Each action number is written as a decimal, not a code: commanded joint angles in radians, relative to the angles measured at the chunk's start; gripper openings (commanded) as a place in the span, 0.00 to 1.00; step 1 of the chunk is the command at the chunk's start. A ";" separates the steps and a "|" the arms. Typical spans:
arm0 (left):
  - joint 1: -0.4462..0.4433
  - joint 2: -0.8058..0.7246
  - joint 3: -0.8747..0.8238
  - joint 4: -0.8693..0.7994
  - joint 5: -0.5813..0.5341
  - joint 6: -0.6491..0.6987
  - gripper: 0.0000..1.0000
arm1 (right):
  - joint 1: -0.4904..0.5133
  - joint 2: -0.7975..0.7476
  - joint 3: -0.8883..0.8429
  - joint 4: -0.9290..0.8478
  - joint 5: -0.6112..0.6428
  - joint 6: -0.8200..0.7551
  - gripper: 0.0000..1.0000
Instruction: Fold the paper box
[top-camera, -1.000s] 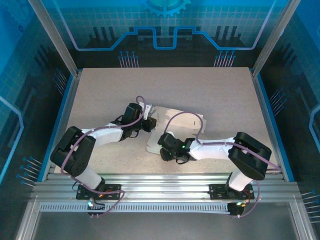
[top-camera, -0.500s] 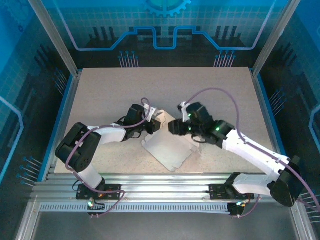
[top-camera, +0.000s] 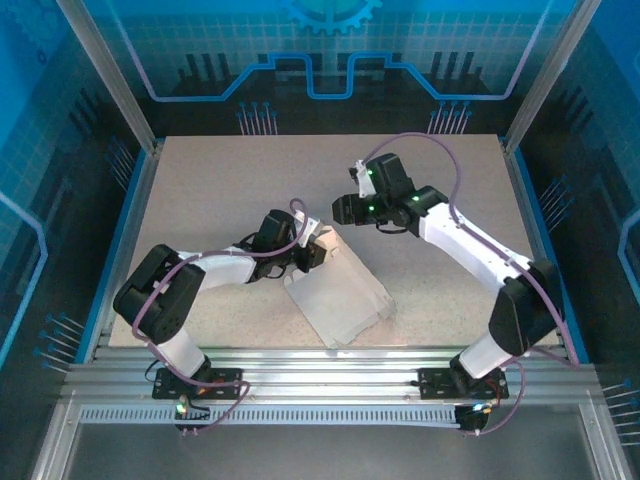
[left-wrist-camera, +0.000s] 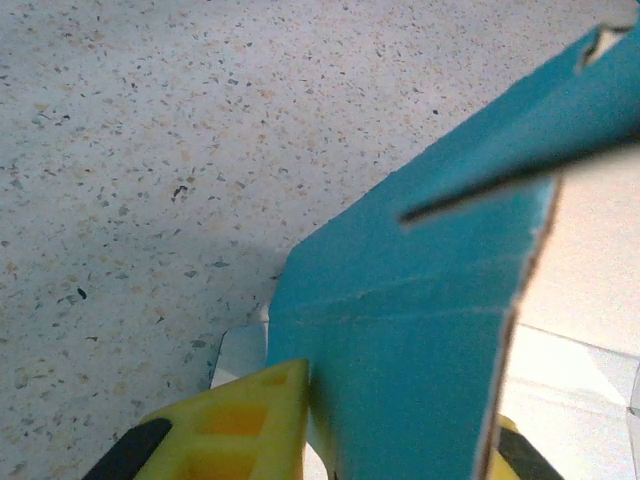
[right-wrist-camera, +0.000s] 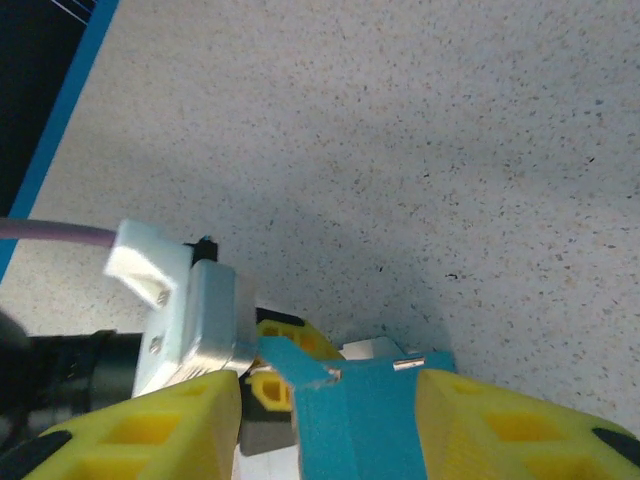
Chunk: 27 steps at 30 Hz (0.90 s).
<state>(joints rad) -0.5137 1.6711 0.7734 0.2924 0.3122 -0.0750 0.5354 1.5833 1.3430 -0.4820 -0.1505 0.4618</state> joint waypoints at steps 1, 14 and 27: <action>-0.008 0.015 0.031 -0.036 0.020 0.025 0.18 | -0.014 0.039 0.048 -0.021 -0.048 -0.009 0.51; -0.008 0.022 0.062 -0.049 0.045 0.020 0.17 | -0.044 0.123 0.067 -0.017 -0.111 -0.003 0.48; -0.009 0.029 0.071 -0.064 0.034 0.022 0.16 | -0.076 0.143 0.045 -0.034 -0.259 -0.056 0.46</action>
<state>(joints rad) -0.5137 1.6863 0.8185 0.2512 0.3237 -0.0746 0.4782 1.7210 1.3834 -0.4908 -0.3466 0.4385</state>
